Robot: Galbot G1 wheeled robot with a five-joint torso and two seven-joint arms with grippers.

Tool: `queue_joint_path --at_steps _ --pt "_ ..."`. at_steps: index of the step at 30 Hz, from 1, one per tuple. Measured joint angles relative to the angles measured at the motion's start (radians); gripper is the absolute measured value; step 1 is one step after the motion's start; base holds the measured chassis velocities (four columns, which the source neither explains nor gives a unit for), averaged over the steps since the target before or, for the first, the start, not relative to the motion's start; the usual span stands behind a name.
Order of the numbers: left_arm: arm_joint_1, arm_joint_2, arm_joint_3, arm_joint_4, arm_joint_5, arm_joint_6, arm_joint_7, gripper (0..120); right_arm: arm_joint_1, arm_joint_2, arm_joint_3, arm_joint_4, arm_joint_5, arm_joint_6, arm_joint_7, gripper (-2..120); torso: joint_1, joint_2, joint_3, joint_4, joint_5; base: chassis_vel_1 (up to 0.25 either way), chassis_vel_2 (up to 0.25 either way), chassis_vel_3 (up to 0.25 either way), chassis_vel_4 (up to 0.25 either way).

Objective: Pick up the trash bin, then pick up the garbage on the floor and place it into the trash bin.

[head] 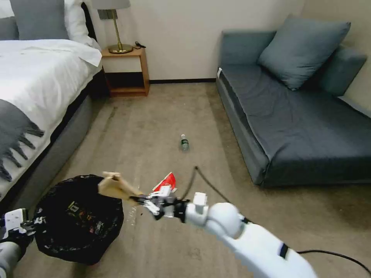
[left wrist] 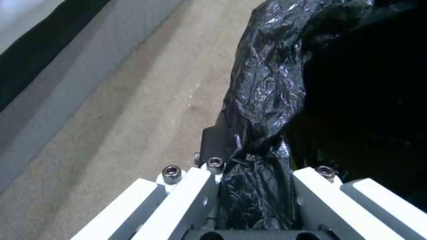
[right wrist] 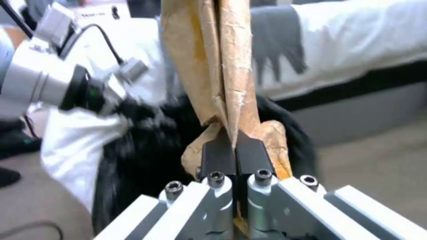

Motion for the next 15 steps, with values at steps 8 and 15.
queue_joint_path --at_steps 8,15 --pt "-0.002 -0.013 -0.001 -0.016 0.000 0.000 -0.002 3 0.093 0.110 -0.131 -0.082 0.002 -0.028 0.072 0 0.000 0.000 0.000 -0.0001 0.0000 0.000 0.000 0.000 0.000" --pt "-0.001 -0.024 0.009 -0.021 0.000 0.000 -0.003 3 0.097 0.156 -0.155 -0.129 -0.011 -0.028 0.105 7 0.000 0.000 0.000 -0.0002 0.0000 0.000 0.000 0.000 0.000"
